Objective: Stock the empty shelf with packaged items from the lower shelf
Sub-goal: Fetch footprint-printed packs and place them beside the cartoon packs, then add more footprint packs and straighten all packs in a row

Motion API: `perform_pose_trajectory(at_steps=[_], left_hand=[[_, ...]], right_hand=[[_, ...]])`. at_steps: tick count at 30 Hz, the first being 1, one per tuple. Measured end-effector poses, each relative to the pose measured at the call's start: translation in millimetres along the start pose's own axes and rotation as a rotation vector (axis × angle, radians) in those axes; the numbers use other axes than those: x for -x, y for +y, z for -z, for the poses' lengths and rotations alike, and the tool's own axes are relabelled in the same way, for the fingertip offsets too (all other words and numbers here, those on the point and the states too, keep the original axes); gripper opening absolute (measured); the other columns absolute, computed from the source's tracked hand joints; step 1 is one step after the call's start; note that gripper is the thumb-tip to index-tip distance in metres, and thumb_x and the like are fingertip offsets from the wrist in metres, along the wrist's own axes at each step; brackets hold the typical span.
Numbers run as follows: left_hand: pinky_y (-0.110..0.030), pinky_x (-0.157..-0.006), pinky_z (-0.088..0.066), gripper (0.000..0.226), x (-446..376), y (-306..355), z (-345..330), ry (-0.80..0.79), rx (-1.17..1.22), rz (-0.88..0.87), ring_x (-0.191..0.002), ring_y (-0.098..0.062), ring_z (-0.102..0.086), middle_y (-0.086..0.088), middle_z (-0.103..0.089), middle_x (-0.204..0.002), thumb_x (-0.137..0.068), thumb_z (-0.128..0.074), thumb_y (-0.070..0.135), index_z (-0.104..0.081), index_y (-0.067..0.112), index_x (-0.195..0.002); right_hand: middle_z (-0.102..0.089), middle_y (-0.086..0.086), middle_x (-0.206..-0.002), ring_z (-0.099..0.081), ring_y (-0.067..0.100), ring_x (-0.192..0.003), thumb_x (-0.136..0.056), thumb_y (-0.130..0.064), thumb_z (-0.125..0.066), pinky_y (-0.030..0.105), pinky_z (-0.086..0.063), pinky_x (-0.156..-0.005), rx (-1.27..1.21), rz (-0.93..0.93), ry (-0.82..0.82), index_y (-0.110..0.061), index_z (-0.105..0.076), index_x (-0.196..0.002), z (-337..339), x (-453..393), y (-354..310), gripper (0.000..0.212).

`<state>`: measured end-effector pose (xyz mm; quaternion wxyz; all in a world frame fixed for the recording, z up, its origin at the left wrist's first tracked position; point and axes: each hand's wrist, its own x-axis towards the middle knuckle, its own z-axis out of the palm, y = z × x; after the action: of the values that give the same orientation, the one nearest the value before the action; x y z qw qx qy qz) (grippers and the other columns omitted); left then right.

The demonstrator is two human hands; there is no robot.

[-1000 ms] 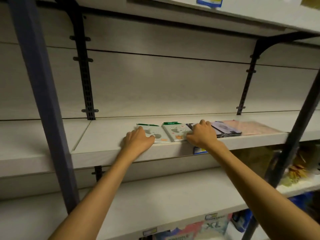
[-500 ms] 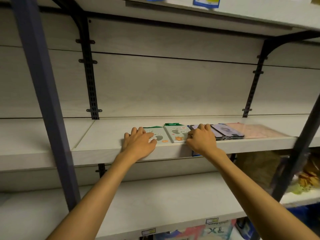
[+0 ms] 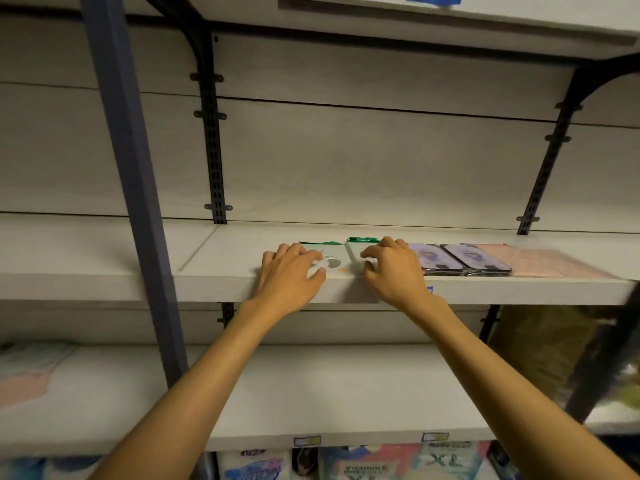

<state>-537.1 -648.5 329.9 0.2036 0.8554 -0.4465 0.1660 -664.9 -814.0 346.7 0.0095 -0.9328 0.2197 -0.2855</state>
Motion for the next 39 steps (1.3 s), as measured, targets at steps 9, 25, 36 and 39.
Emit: perform_pose_trajectory(at_steps=[9,25,36,39], left_hand=[[-0.038,-0.09,-0.051,0.022,80,-44,33,0.109,0.271,0.083,-0.1,-0.012,-0.059,0.008,-0.06,-0.114,-0.097,-0.055,0.031,-0.061,0.031,-0.118],[-0.026,-0.08,-0.05,0.03,223,-290,71,-0.023,0.279,0.197,-0.098,-0.005,-0.057,0.015,-0.058,-0.118,-0.093,-0.061,0.026,-0.058,0.035,-0.122],[-0.028,-0.079,-0.052,0.029,305,-465,85,-0.109,0.32,0.353,-0.092,-0.008,-0.061,0.013,-0.059,-0.112,-0.093,-0.06,0.025,-0.06,0.034,-0.12],[-0.029,-0.08,-0.052,0.028,308,-504,87,-0.117,0.326,0.398,-0.093,-0.009,-0.061,0.012,-0.059,-0.111,-0.094,-0.06,0.024,-0.06,0.033,-0.12]], right_hand=[[-0.063,-0.004,-0.09,-0.061,0.019,-0.085,-0.082,-0.024,-0.055,0.035,-0.051,-0.071,-0.307,0.168,-0.001,-0.023,-0.072,-0.104,-28,36,-88,0.028],[-0.065,-0.01,-0.1,-0.064,0.014,-0.086,-0.082,-0.035,-0.055,0.038,-0.056,-0.073,-0.427,0.213,-0.246,-0.03,-0.066,-0.111,-147,86,-337,0.031],[-0.067,-0.013,-0.107,-0.065,0.013,-0.086,-0.081,-0.041,-0.057,0.031,-0.051,-0.076,-0.421,0.106,-0.413,-0.033,-0.064,-0.114,-238,96,-495,0.035],[-0.066,-0.011,-0.106,-0.065,0.013,-0.085,-0.081,-0.041,-0.057,0.032,-0.053,-0.078,-0.414,0.097,-0.442,-0.032,-0.064,-0.114,-259,90,-525,0.035]])
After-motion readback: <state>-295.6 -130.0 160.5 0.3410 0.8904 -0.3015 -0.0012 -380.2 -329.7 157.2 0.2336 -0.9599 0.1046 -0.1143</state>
